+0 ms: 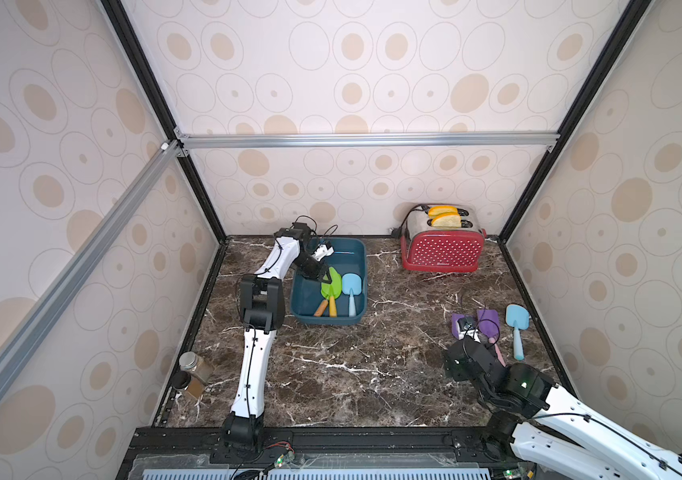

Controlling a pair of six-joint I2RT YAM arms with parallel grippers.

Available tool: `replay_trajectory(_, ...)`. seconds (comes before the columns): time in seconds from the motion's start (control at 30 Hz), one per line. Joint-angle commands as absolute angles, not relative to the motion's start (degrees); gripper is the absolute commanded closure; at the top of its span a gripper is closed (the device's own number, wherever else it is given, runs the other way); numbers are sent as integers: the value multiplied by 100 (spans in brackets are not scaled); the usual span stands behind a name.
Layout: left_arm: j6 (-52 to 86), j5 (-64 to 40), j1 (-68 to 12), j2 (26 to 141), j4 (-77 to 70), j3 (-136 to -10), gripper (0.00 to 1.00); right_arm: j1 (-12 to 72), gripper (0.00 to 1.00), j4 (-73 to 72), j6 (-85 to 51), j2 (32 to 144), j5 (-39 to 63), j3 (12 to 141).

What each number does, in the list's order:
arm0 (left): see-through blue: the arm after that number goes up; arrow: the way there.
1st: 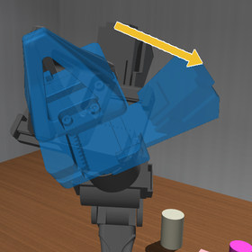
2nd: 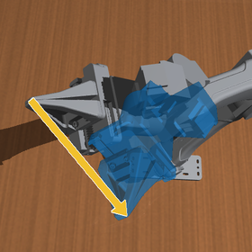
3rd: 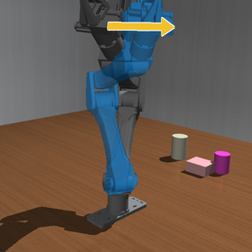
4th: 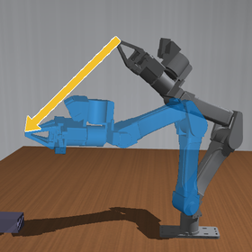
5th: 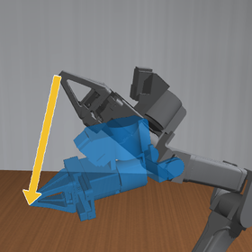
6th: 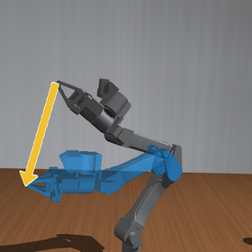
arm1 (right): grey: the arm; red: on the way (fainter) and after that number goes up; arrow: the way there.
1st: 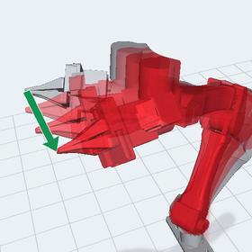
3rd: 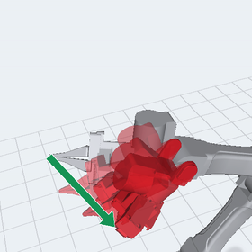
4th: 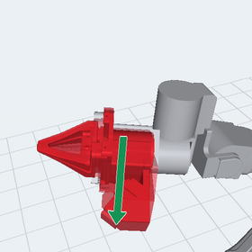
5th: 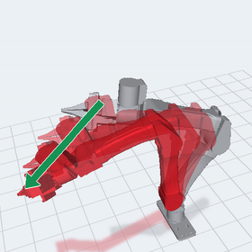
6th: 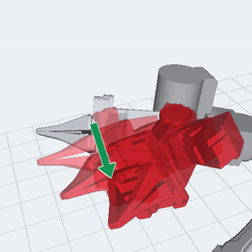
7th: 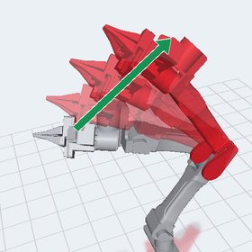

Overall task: Put the shovel into the storage box
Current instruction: Place the shovel in the storage box.

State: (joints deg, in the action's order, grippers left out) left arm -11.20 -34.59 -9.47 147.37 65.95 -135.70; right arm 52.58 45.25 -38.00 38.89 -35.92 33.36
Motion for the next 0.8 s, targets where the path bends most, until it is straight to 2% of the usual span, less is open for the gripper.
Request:
replay_trajectory(0.0, -1084, -3485, -946, 14848, 6641, -13733, 66, 5211, 16, 4814, -4175, 3811, -3701, 3258)
replay_trajectory(0.07, -1040, -3483, -948, 14855, 6591, -13720, 64, 5173, 16, 4866, -4290, 3834, -3709, 3234)
replay_trajectory(0.27, -864, -3480, -949, 14618, 6376, -13662, 45, 4895, 17, 5131, -4701, 4113, -3805, 3313)
replay_trajectory(0.4, -800, -3381, -949, 14203, 6237, -13563, 36, 4655, 17, 5095, -4781, 4256, -3738, 3296)
replay_trajectory(0.57, -743, -3272, -949, 13590, 6114, -13377, 32, 4140, 18, 4857, -4624, 4469, -3466, 3285)
replay_trajectory(0.77, -393, -3248, -949, 12681, 5617, -12815, 31, 3289, 23, 4210, -4156, 4998, -2626, 3218)
